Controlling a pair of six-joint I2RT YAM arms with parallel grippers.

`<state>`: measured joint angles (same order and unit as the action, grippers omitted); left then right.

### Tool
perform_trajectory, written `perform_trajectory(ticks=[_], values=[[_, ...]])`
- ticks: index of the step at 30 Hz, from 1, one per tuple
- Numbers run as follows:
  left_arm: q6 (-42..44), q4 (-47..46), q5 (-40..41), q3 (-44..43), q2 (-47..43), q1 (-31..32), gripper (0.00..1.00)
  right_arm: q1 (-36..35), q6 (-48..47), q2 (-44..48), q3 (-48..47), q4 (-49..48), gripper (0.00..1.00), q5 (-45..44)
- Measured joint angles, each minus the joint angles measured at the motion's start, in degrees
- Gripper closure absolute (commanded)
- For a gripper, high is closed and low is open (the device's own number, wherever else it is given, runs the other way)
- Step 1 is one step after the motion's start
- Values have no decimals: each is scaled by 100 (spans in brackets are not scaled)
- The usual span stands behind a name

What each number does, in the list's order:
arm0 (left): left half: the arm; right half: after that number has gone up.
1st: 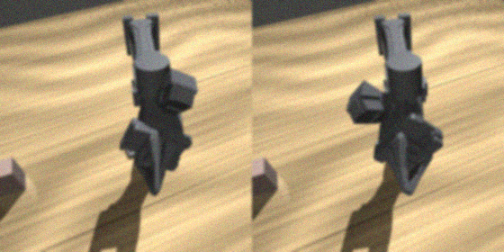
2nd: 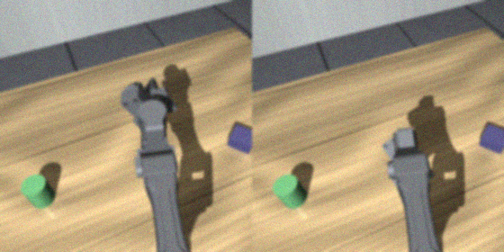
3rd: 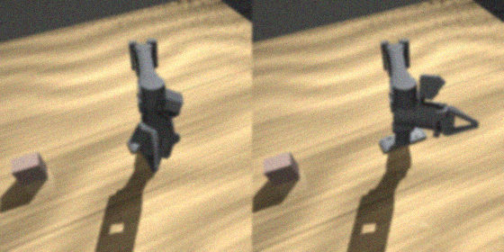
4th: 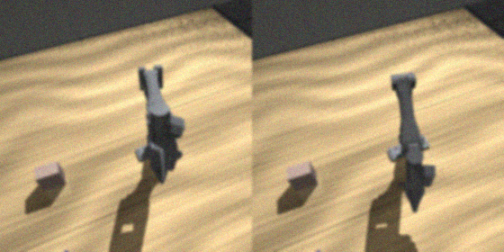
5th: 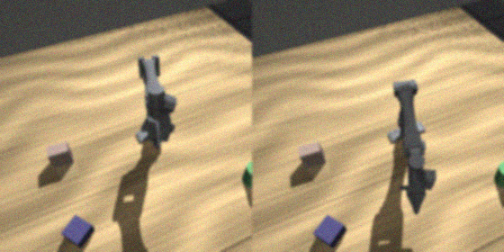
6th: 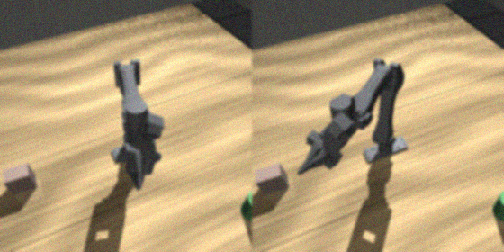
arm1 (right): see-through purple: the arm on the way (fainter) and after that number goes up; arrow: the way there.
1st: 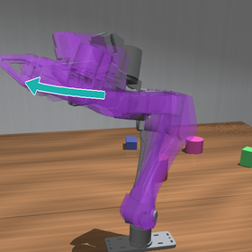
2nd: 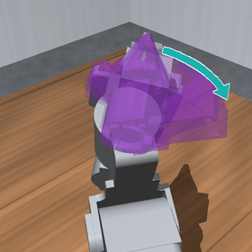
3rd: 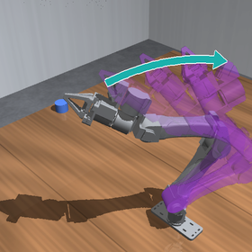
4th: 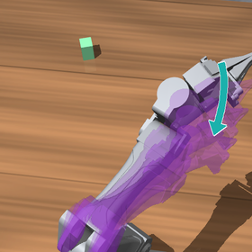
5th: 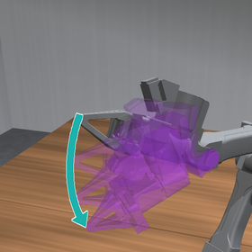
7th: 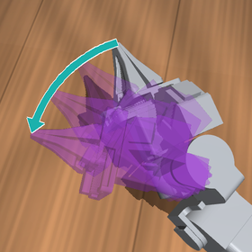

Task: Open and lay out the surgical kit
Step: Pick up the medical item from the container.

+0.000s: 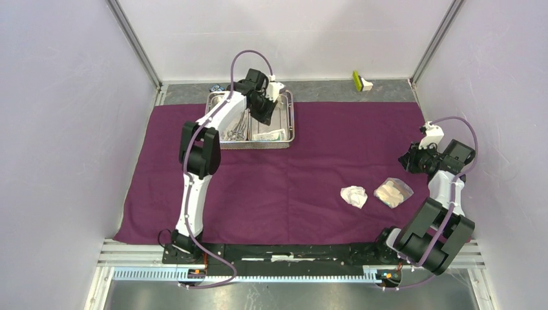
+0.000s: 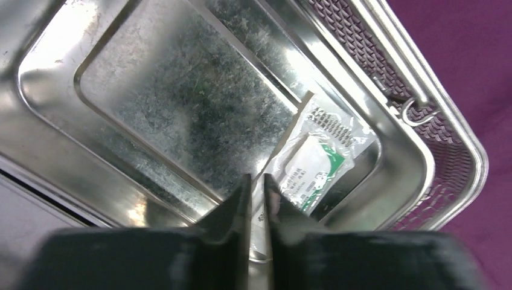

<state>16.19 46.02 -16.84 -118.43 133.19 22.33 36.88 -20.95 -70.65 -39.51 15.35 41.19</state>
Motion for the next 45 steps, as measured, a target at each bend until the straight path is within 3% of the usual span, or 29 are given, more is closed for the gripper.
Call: perform_trajectory(ticks=[2, 5, 14, 23, 30, 45], values=[[42, 2, -46, 0, -55, 0, 52, 0, -2, -9, 0, 0, 75, 7], [162, 48, -140, 0, -72, 24, 41, 0, -2, -37, 0, 0, 76, 31], [494, 170, -151, -24, 85, 264, 28, 0, -2, -57, 0, 9, 76, 42], [782, 186, -15, -24, 317, 428, 24, 0, 4, -74, 0, 20, 76, 83], [990, 175, 227, -35, 339, 448, 28, 0, 4, -79, 0, 20, 75, 90], [848, 61, 925, -463, 601, 461, 63, 4, 2, -109, 0, 24, 75, 127]])
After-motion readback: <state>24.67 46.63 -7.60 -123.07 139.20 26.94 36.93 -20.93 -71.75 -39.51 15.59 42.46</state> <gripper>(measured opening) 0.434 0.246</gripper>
